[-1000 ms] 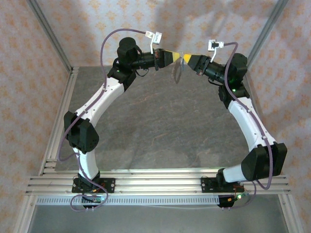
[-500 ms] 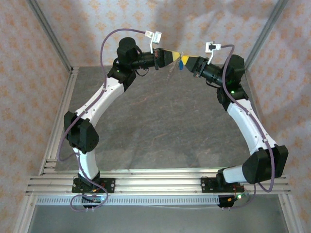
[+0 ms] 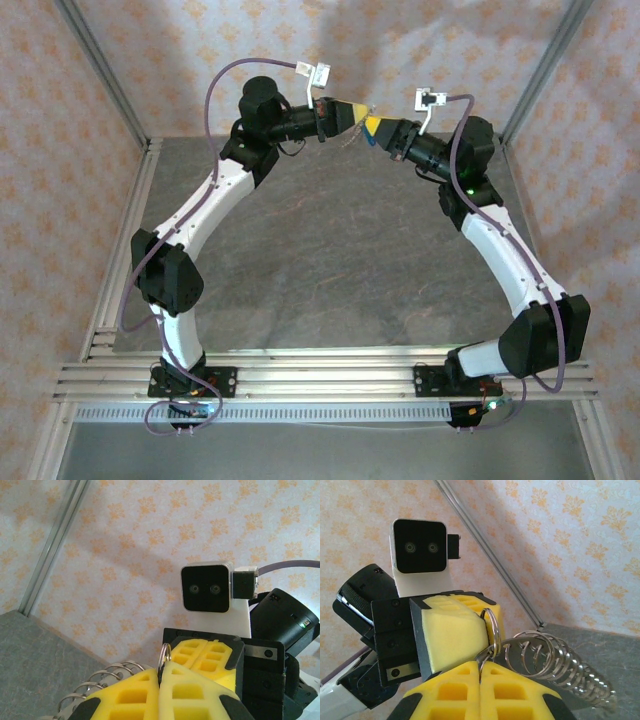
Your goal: Put the keys on the keyring
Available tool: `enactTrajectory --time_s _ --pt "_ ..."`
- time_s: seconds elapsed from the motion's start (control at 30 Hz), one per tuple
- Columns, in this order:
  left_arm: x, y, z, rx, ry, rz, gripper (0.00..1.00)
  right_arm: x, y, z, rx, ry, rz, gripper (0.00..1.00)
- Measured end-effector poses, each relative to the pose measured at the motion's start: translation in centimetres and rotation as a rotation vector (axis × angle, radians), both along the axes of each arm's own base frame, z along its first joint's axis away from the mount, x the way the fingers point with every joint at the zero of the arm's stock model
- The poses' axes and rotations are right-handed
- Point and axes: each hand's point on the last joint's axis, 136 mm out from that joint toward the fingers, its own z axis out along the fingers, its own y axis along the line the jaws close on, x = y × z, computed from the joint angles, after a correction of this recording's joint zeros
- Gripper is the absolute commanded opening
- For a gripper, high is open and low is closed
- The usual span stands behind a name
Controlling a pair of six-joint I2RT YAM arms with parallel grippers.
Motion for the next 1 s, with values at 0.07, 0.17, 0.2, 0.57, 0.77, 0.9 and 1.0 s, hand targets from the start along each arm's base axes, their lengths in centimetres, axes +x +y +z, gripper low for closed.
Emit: enactTrajectory --time_s 0.07,0.17,0.2,0.57,0.77,0.9,1.0 --pt "0.0 0.0 0.0 -0.003 0.003 0.003 0.00 0.0 0.1 -0.1 -0.002 0.001 0.000 0.00" --pt "0.1 0.0 0.1 -0.006 0.005 0.006 0.00 0.1 0.2 -0.3 -0.005 0.010 0.002 0.03" --pt "0.1 0.0 0.1 -0.006 0.005 0.006 0.00 0.1 0.2 -0.5 -0.008 0.014 0.002 0.06" --pt "-0.6 -1.0 0.4 -0.017 -0.007 -0.014 0.00 -1.1 0.4 -3.8 -0.075 0.109 0.052 0.21" --pt "-0.6 -1.0 0.5 -0.020 -0.014 -0.015 0.00 -1.6 -3.0 -4.0 -0.060 0.122 -0.025 0.20" --pt "-0.6 -1.0 0.5 -0.020 -0.014 -0.015 0.00 -2.4 -4.3 -3.2 -0.046 0.104 -0.060 0.19" --pt "-0.7 -1.0 0.6 -0.020 -0.015 -0.015 0.00 -2.5 -5.1 -2.5 -0.029 0.087 -0.090 0.20"
